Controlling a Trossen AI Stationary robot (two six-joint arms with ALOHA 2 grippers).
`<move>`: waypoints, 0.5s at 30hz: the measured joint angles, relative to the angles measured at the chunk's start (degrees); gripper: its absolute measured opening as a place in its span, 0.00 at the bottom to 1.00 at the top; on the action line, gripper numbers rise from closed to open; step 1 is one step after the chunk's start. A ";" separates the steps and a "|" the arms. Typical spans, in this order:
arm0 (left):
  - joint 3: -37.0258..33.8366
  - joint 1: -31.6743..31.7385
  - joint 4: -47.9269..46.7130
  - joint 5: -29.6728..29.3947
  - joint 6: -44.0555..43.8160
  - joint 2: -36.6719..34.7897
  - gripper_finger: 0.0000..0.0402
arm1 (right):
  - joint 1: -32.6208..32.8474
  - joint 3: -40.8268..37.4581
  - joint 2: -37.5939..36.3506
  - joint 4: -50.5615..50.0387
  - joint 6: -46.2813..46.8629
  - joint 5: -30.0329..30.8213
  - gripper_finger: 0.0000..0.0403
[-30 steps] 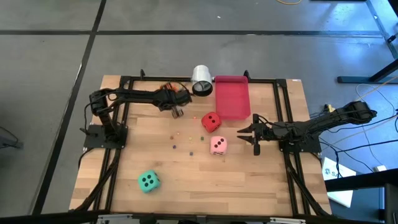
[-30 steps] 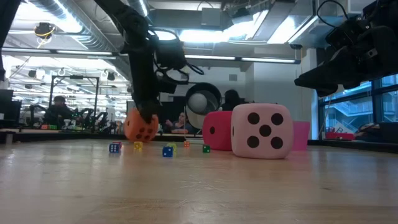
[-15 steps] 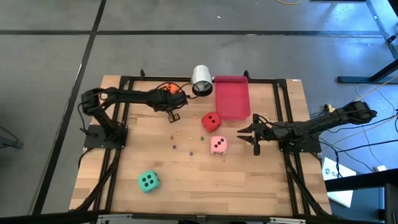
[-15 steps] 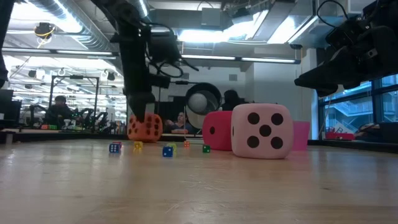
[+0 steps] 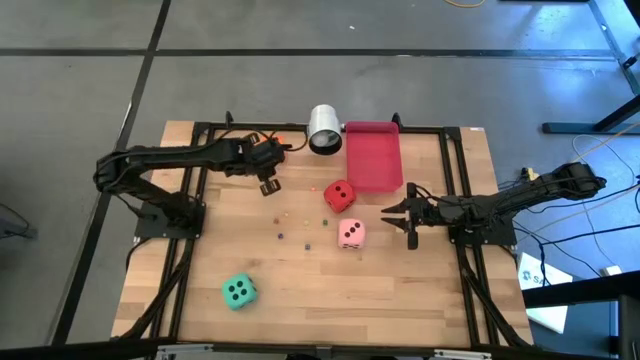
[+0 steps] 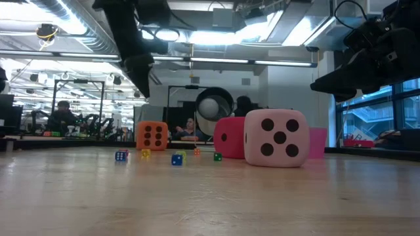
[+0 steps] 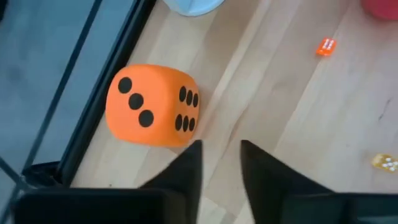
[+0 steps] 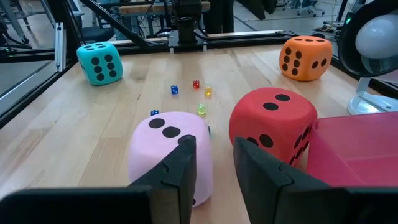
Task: Pick & Place Dice
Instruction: Put the big orange dice into the red bin
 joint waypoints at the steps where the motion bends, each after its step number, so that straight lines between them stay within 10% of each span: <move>1: 0.00 0.04 0.08 0.24 -0.21 -0.19 0.32 | 0.00 0.00 0.00 0.00 -0.02 0.00 0.27; 15: 0.00 0.26 0.01 -5.75 2.51 2.28 0.75 | 0.00 -0.02 0.00 -0.01 -0.04 -0.02 0.27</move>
